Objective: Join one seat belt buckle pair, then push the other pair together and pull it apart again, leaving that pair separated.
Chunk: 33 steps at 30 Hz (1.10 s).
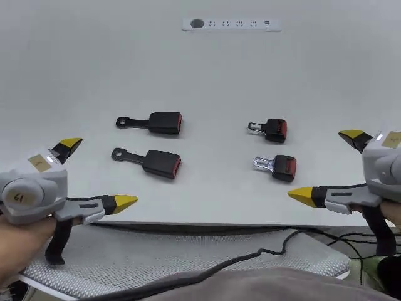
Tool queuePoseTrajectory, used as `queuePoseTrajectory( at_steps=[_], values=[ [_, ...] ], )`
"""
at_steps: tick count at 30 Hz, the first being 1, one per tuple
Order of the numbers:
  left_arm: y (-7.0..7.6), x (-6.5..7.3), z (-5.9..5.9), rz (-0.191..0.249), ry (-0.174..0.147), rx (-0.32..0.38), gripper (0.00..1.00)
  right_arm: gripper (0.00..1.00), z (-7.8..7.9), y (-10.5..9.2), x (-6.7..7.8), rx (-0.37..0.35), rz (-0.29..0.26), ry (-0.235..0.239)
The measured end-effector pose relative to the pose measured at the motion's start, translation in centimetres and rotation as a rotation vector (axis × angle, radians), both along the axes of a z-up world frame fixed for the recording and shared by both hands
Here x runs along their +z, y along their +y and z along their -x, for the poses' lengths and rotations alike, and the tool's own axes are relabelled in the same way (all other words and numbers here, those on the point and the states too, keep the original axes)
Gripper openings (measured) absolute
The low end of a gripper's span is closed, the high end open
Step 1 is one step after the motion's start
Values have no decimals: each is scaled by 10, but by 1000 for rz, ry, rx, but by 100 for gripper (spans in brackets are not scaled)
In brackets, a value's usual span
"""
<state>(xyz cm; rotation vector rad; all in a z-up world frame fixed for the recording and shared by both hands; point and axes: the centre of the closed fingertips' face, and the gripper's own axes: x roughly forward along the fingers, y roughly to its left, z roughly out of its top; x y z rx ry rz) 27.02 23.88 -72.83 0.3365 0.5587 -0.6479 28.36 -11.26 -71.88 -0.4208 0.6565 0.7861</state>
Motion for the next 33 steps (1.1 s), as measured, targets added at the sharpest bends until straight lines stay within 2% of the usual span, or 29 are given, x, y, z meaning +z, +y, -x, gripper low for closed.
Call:
queuePoseTrajectory(
  at_steps=[2, 7, 15, 17, 19, 21, 23, 29, 33],
  values=[
    [0, -1, 0, -1, 5, 2, 100, 93, -3, -2, -1, 7, 0, -3],
    [1, -2, 1, -20, 9, -10, 99, 93, -8, -3, -9, 3, -9, 27],
    [2, -2, 1, -21, 7, -10, 98, 91, -14, 2, -10, 54, 30, 27],
    [6, -1, -2, -33, -8, -2, 99, 90, -13, 3, -9, 65, 35, 29],
    [5, -2, -1, -26, -3, -6, 96, 89, -13, 4, -10, 71, 42, 30],
    [4, -4, 1, -42, 5, -16, 95, 87, -12, 5, -12, 76, 46, 35],
    [2, -3, 1, -39, 3, -28, 93, 86, -12, 4, -13, 75, 51, 34],
    [8, -3, -1, -67, -11, -14, 94, 82, -7, 5, -17, 81, 62, 31],
    [8, -5, 1, -94, -6, -20, 93, 82, -3, 6, -19, 89, 67, 30]
  ],
)
